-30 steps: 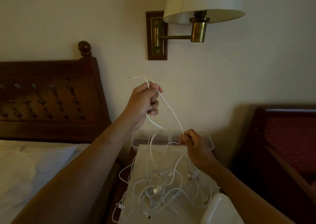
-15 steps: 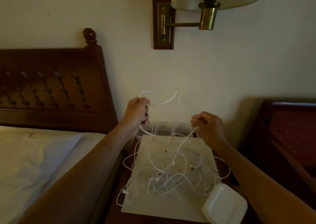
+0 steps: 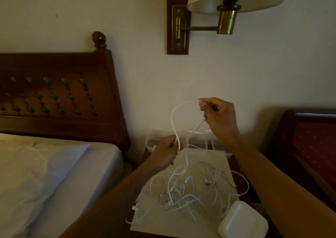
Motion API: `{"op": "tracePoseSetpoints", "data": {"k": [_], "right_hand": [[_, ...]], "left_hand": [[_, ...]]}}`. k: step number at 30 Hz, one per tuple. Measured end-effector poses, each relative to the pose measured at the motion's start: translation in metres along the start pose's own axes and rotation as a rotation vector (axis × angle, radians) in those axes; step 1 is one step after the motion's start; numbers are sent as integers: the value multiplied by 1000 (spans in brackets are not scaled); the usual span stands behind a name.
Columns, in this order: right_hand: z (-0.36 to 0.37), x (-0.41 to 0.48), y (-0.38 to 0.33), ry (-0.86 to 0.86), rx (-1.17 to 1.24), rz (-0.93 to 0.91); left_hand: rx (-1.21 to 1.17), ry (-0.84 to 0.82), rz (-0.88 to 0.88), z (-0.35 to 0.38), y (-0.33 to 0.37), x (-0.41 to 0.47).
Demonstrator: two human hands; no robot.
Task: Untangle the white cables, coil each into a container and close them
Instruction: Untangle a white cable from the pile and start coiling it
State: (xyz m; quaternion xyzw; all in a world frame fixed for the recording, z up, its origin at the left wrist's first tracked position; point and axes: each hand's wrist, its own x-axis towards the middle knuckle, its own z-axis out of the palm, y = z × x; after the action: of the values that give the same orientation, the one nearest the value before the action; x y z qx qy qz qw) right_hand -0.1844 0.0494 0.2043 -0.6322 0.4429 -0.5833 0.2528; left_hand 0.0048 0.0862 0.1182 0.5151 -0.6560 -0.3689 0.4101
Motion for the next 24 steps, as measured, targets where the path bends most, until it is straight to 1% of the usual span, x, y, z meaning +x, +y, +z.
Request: {"op": "tracePoseSetpoints", "data": {"k": [3,5,7,8,9,10,12,13,15,16,17,19,21,22,24], "right_hand": [[3,8,-19,-32,4,-54],[2,12,-28,-25,2,-90],[-1,15,-35,4,6,-118],[-2,17,-37,16,14,-125],[-3,18,-40,16,31,-122],[-4,19,-43,5,53,-114],[-4,17,-43,-12,80,-108],[-4,12,-40,11,67,-116],[-5,-4,-26,119,1,-135],[-4,-15,-15,157,-24,-123],[-3,-29,-3,158,-34,-87],[2,-56,25,115,-118,-4],[7,-77,50,112,-224,16],[9,-83,60,104,-220,32],[14,-88,70,-14,-145,128]], "left_hand": [[-158,-5,72,13,5,8],[-238,105,100,21,9,16],[-247,245,48,24,13,24],[-285,245,35,25,14,27],[-319,188,55,26,15,29],[-322,124,87,25,16,29],[-276,64,108,22,18,29],[-264,62,97,18,19,29],[-273,70,67,9,26,28],[-283,74,55,3,29,29],[-287,75,45,-3,34,29],[-281,83,45,-11,43,31],[-313,83,25,-17,55,32],[-343,82,14,-18,59,33],[-407,57,9,-21,67,33]]}}
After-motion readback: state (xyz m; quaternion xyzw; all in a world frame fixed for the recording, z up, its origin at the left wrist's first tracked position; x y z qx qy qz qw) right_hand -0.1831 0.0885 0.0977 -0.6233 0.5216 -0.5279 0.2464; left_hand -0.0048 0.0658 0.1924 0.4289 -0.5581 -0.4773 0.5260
